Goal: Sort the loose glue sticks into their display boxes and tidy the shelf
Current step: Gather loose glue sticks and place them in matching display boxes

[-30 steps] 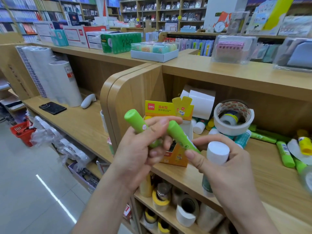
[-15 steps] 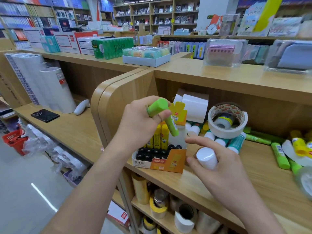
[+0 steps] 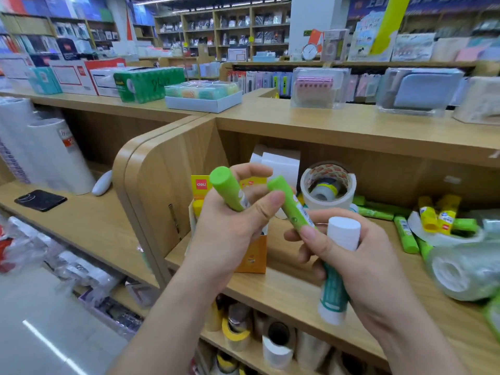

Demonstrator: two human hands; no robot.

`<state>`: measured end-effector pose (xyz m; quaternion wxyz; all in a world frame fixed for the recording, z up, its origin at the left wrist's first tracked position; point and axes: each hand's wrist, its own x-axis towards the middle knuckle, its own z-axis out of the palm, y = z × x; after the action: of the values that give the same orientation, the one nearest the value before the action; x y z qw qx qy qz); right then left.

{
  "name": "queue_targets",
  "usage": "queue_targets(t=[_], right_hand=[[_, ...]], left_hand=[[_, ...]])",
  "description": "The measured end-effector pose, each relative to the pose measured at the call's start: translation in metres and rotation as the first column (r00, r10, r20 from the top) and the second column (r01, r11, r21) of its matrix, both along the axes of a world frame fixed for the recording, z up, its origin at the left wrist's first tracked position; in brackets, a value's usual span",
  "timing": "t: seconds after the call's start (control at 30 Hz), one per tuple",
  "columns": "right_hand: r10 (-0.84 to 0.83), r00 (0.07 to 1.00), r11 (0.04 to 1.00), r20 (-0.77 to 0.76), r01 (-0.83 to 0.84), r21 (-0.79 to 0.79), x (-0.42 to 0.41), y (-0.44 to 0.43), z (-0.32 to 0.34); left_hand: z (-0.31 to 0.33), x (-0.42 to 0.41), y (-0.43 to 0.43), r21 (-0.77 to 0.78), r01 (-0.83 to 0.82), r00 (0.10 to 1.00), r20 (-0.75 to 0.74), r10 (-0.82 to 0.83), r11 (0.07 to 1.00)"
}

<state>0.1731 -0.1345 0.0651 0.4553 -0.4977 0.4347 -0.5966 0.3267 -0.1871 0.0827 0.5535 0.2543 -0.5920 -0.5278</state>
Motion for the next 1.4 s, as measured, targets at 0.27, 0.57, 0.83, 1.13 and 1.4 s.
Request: queue_targets(t=[0.27, 0.57, 0.83, 1.13, 1.4], right_hand=[[-0.119, 0.975, 0.991, -0.185, 0.128, 0.04, -0.026, 0.043, 0.007], [-0.337, 0.723, 0.941, -0.603, 0.242, -0.236, -0.106, 0.126, 0.018], [-0.757, 0.515, 0.643, -0.403, 0.699, -0.313, -0.223, 0.176, 0.006], [-0.603, 0.399, 0.768, -0.691, 0.525, -0.367, -0.238, 0.147, -0.004], [-0.499, 0.283, 0.811, -0.819, 0.487, -0.325, -0.238, 0.128, -0.015]], left_hand=[[-0.004, -0.034, 0.027, -0.11, 0.064, 0.998, 0.035, -0.061, 0.992], [-0.018, -0.124, 0.095, -0.152, 0.165, 0.98, 0.137, -0.144, 0.975], [-0.062, -0.212, 0.13, -0.315, 0.044, 0.871, 0.477, 0.118, 0.948], [-0.071, -0.244, 0.118, -0.476, -0.068, 0.749, 0.556, 0.36, 0.877], [-0.073, -0.245, 0.113, -0.472, -0.032, 0.706, 0.613, 0.354, 0.881]])
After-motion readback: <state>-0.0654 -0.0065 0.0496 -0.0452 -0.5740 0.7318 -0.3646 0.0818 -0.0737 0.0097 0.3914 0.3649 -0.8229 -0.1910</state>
